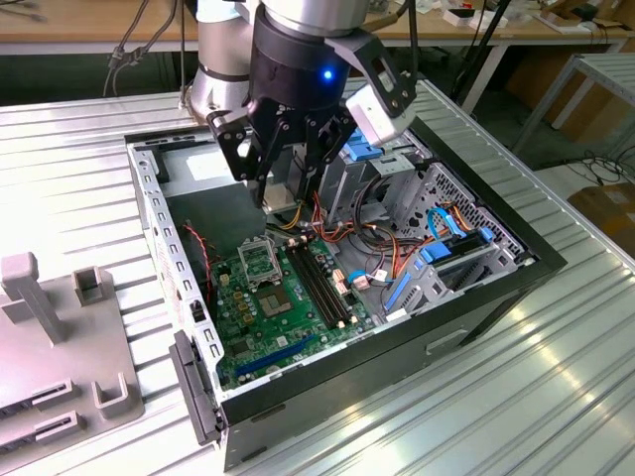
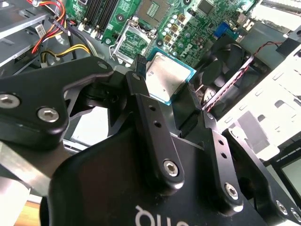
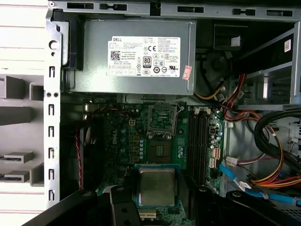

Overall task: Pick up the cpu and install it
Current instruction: 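Place the cpu into insertion slot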

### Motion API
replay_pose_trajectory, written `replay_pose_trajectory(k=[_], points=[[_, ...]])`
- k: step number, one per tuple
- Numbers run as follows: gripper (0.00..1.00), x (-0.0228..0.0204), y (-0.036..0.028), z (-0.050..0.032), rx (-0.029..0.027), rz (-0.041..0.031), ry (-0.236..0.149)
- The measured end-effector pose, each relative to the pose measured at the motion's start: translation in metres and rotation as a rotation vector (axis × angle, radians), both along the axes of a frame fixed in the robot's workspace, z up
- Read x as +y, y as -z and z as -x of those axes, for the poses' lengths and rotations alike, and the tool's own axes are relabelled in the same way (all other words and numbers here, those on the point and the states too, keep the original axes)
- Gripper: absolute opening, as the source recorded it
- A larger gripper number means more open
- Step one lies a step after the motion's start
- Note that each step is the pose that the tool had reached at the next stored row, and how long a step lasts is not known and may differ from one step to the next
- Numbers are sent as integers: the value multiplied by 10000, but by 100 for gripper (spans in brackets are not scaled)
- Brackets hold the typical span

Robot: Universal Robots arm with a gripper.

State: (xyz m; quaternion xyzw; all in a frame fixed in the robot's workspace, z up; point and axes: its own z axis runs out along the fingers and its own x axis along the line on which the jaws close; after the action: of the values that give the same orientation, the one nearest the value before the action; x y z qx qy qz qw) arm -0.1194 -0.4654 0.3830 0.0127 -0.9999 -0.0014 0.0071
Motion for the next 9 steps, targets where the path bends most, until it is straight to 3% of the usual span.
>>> replay_pose_trajectory(k=[9], points=[[47, -1, 4, 0, 0, -1, -2]])
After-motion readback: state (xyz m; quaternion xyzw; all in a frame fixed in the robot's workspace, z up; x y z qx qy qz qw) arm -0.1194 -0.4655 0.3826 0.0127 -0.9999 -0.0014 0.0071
